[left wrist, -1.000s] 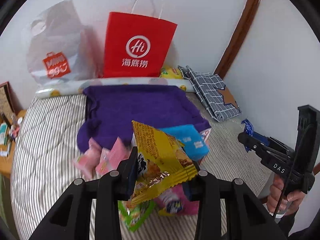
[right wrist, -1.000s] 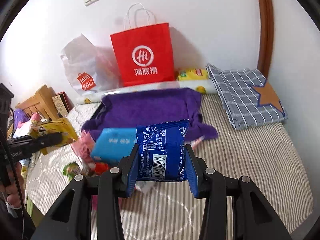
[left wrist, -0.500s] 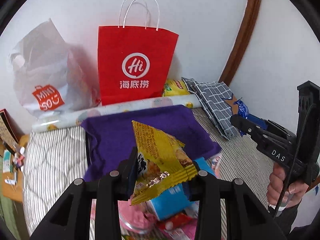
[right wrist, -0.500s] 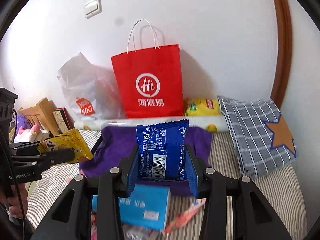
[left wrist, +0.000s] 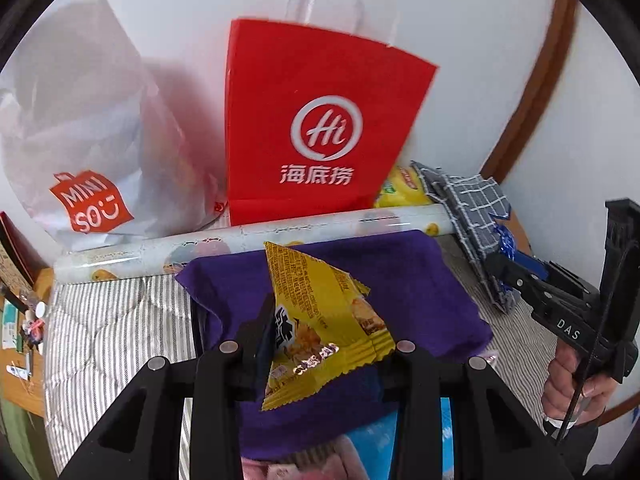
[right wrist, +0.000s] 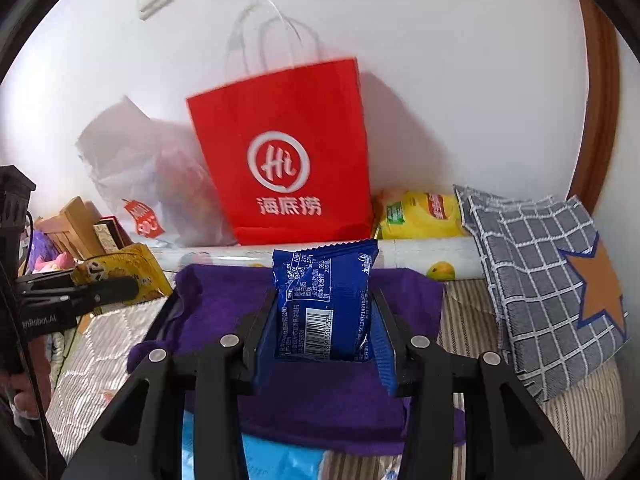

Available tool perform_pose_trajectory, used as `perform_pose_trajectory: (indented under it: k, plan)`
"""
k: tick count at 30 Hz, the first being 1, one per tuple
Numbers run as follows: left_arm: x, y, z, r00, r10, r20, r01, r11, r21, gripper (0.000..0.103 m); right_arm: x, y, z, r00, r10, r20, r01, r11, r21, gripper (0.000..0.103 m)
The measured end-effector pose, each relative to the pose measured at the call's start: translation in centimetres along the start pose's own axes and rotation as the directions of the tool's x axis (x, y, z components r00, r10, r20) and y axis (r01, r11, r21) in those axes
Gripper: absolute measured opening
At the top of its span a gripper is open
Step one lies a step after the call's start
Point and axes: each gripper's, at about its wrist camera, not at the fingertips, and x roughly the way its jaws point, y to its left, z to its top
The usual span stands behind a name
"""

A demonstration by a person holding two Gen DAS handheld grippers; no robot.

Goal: Organize snacks
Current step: 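Carry both packets over the purple towel and open both tools to drop them, then move the right tool back to the pile and grasp the white-pink packet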

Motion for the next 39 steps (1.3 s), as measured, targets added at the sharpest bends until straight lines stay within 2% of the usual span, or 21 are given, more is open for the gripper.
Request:
perform_pose_trajectory:
  k: [6, 13, 26, 31, 35, 38, 39]
  plan:
    - [4.1, 2.2, 0.6, 0.999, -0.006, -0.044, 0.005, 0.999, -0.034, 0.035, 3.8, -1.0, -0.5, 0.998, 0.007, -0.061, -0.007, 1.000, 0.004, 0.042]
    - [8.4, 4.1, -0.5, 0.991, 0.013, -0.130, -0.020, 0.998, -0.056, 0.035, 7.9, -1.8, -2.4, 0.986, -0.005, -0.169, 0.006, 1.000, 0.009, 0.042]
    - [11.0, 4.6, -1.3, 0.981, 0.010, -0.192, -0.022, 0.998, -0.061, 0.035, 9.9, -1.8, -3.3, 0.972, -0.004, -0.234, 0.004, 1.000, 0.002, 0.045]
    - [11.4, 4.7, -1.4, 0.979, -0.012, -0.205, -0.003, 0.997, -0.075, 0.035, 10.2, -1.6, -3.6, 0.968, -0.008, -0.249, 0.005, 1.000, -0.012, 0.046]
    - [11.5, 4.8, -1.5, 0.979, -0.017, -0.205, 0.001, 0.997, -0.078, 0.035, 9.9, -1.6, -3.4, 0.971, -0.010, -0.239, 0.007, 1.000, -0.015, 0.056]
    - [11.4, 4.7, -1.4, 0.979, -0.021, -0.205, 0.005, 0.997, -0.078, 0.035, 9.3, -1.6, -3.1, 0.977, -0.027, -0.213, 0.024, 1.000, -0.015, 0.070]
    - [11.4, 4.6, -1.4, 0.979, -0.022, -0.204, 0.006, 0.997, -0.076, 0.035, 9.0, -1.7, -3.0, 0.979, -0.033, -0.202, 0.031, 0.999, -0.013, 0.070]
